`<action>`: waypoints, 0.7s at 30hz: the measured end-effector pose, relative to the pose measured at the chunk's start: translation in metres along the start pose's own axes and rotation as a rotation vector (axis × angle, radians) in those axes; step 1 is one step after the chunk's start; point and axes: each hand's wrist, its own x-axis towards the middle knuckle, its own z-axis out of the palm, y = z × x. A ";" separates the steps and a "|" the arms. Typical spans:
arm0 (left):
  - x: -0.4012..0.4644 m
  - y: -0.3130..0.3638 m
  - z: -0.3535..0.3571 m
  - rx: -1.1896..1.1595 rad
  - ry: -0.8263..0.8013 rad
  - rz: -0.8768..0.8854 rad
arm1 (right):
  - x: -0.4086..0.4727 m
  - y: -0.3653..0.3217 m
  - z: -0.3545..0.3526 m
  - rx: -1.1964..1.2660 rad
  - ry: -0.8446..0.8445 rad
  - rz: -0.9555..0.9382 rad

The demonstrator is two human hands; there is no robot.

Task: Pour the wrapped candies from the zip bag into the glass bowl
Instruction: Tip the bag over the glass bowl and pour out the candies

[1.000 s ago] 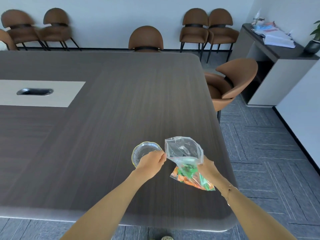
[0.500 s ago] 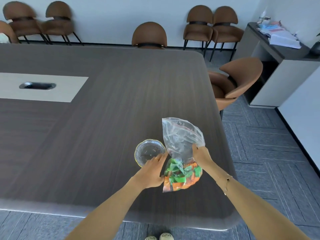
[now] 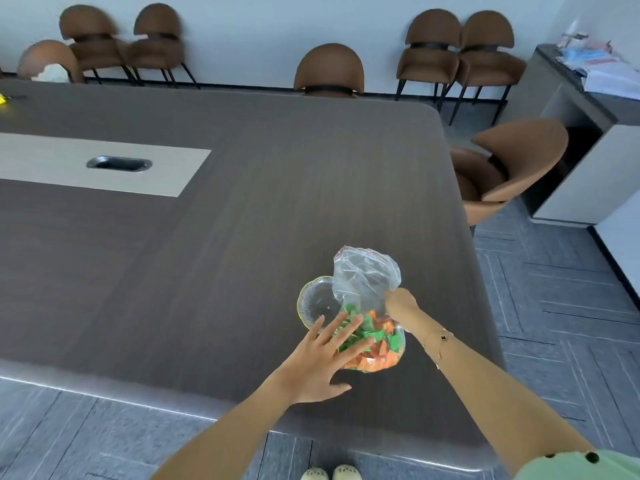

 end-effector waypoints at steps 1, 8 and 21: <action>-0.001 0.000 0.004 0.045 -0.026 -0.024 | 0.003 -0.001 0.002 0.002 -0.035 -0.021; 0.007 0.000 0.006 -0.150 0.127 -0.241 | 0.002 -0.012 0.024 0.203 -0.260 0.208; 0.021 -0.028 -0.012 -0.574 -0.019 -0.615 | -0.014 -0.007 0.042 0.004 -0.460 -0.031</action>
